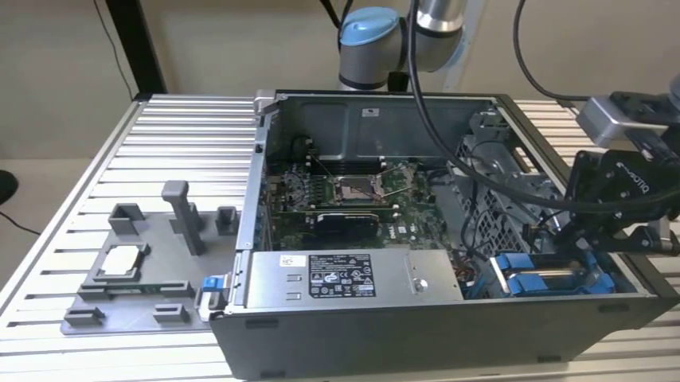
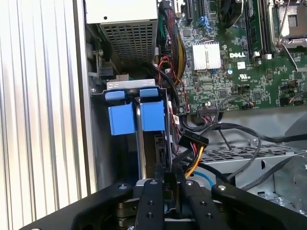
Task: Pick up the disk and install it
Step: 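Insert the first disk wire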
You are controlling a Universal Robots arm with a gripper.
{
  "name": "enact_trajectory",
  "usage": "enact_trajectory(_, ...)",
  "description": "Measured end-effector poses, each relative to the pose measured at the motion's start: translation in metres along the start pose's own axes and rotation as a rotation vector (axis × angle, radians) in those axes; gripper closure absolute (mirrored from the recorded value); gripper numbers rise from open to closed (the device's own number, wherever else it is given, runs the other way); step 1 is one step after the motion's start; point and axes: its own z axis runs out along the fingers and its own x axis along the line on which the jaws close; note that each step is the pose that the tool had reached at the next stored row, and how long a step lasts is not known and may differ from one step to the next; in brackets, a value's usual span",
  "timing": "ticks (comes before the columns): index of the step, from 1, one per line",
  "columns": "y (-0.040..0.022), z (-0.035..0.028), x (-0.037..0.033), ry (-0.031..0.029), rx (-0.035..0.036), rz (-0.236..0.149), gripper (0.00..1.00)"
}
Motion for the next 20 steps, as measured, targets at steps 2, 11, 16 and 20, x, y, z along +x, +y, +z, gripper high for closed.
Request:
enact_trajectory(2, 0.0007, 0.0001, 0.0004, -0.0001, -0.0001, 0.000, 1.00)
enact_trajectory(11, 0.0016, 0.0010, 0.0013, 0.0010, -0.0002, -0.008, 1.00)
enact_trajectory(16, 0.0014, 0.0024, 0.0013, 0.0024, -0.0004, -0.010, 1.00)
enact_trajectory(20, 0.0013, 0.0034, 0.0014, 0.0036, -0.0004, -0.011, 1.00)
